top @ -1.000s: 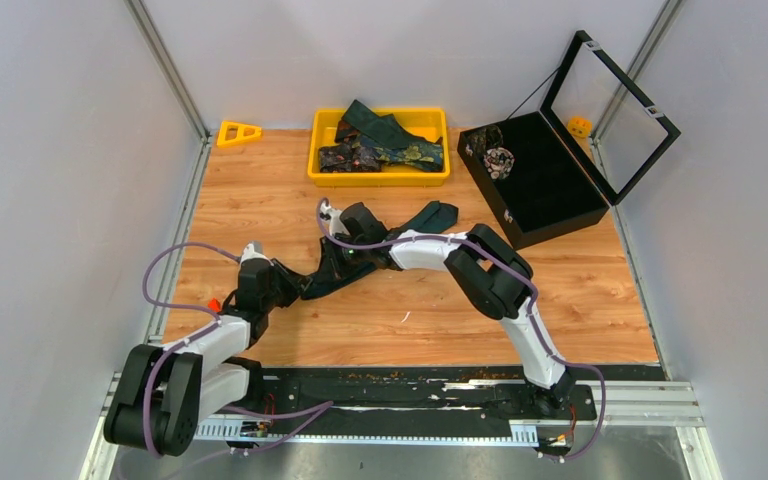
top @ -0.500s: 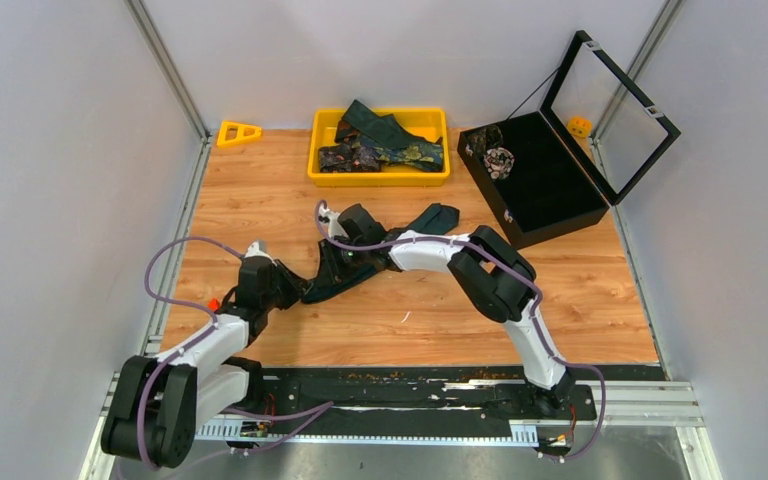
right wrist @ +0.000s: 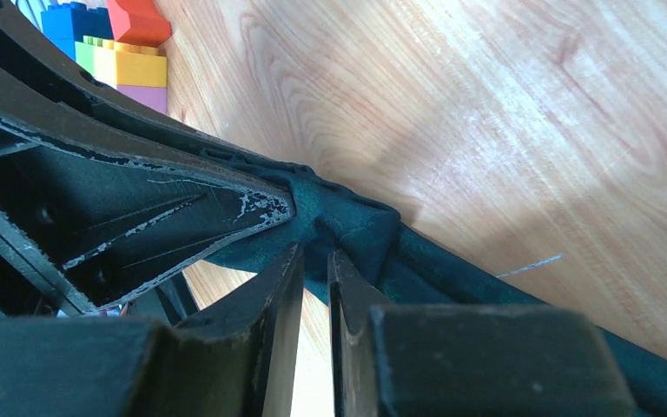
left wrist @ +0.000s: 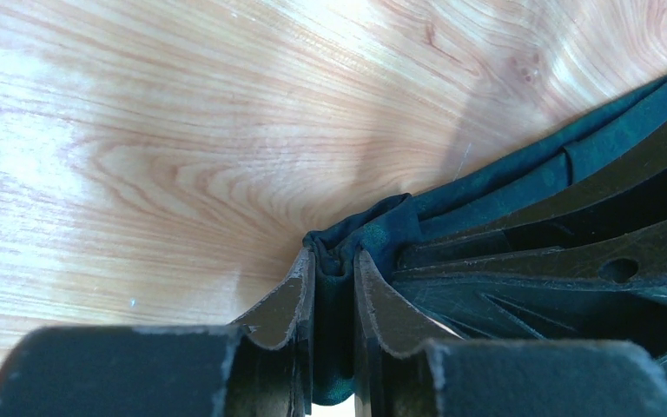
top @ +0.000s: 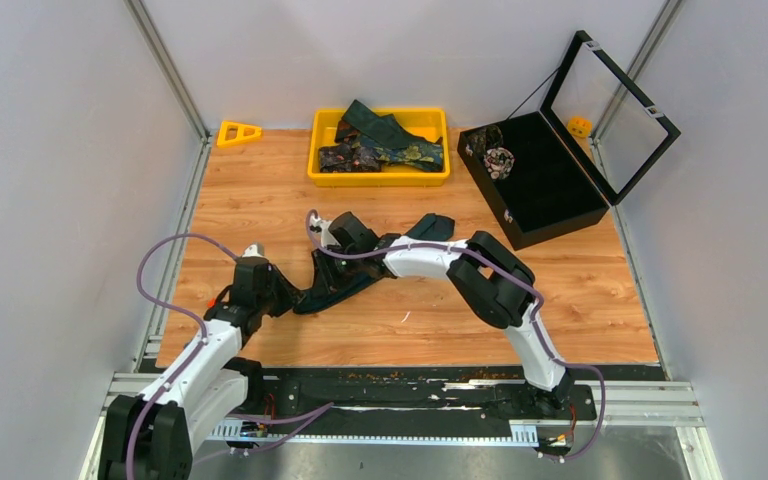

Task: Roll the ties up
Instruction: Roll the tie at the center of the board.

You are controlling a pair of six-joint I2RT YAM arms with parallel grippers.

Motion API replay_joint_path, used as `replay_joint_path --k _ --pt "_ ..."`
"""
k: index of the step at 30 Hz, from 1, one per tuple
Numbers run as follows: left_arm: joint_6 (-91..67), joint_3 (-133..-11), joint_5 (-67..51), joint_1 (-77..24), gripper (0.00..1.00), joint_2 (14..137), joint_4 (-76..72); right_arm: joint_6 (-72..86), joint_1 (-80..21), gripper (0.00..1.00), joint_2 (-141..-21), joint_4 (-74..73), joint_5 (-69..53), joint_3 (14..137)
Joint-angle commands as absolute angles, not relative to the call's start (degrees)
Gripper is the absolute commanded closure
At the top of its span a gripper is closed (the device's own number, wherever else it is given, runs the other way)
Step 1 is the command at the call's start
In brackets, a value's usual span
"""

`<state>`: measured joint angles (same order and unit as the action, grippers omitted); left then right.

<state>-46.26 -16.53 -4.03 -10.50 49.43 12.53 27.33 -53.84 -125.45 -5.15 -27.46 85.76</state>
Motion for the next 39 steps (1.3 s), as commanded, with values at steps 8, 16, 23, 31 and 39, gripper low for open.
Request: replay_joint_path --k 8,16,23,31,39 --pt "-41.40 -22.99 -2.09 -10.55 1.00 47.52 21.94 25.75 -54.79 0.82 -124.02 -9.21 -23.04 87.86" --pt "-37.78 -28.16 -1.61 -10.55 1.00 49.51 26.53 26.61 -57.03 0.83 -126.43 -8.66 -24.27 89.81" --pt "-34.29 -31.61 -0.75 -10.55 1.00 53.05 29.57 27.25 -58.97 0.83 -129.67 -9.35 -25.63 94.88" --pt "-33.46 -33.65 -0.51 -10.62 1.00 54.87 30.96 29.45 -59.92 0.84 -132.17 -6.60 -28.08 96.53" --pt "-33.81 -36.19 2.55 -13.97 1.00 57.61 32.36 32.86 -59.94 0.84 -133.69 -0.55 -31.78 95.48"
